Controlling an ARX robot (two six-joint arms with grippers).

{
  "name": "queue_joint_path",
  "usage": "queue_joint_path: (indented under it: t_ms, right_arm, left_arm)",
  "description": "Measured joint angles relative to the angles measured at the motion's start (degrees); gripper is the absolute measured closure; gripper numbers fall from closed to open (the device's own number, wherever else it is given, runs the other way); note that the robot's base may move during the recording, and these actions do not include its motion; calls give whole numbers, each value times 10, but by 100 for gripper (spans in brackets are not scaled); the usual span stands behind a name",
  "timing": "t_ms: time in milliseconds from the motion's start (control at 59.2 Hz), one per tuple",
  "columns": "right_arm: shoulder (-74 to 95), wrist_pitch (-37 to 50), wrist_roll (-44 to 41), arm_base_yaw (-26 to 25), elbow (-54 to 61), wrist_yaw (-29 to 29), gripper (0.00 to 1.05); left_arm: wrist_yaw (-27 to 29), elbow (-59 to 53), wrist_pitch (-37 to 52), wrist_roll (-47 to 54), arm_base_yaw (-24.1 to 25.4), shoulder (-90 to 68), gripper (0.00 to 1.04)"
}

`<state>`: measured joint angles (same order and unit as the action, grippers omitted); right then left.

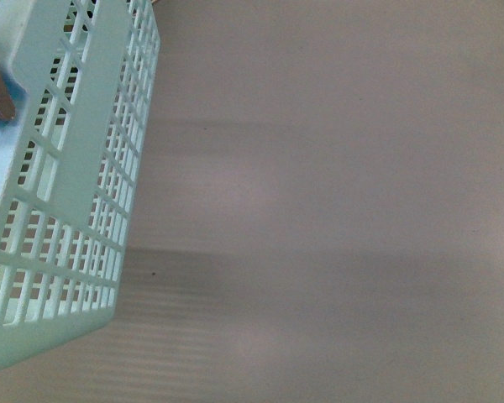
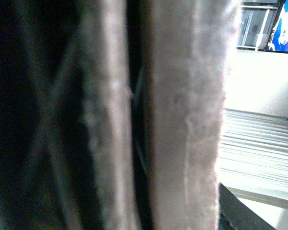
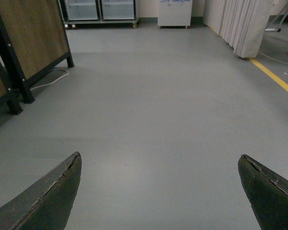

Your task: Pick lemon and mango into basket

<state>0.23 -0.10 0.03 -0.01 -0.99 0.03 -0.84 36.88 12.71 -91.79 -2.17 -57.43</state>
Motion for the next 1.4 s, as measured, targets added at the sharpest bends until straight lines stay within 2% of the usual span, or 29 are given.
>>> queue_joint_path:
  t_ms: [1403]
  right_arm:
    - [0, 0, 0, 0, 0, 0, 9]
  left_arm:
    - [-1, 2, -2, 1, 0, 0, 75]
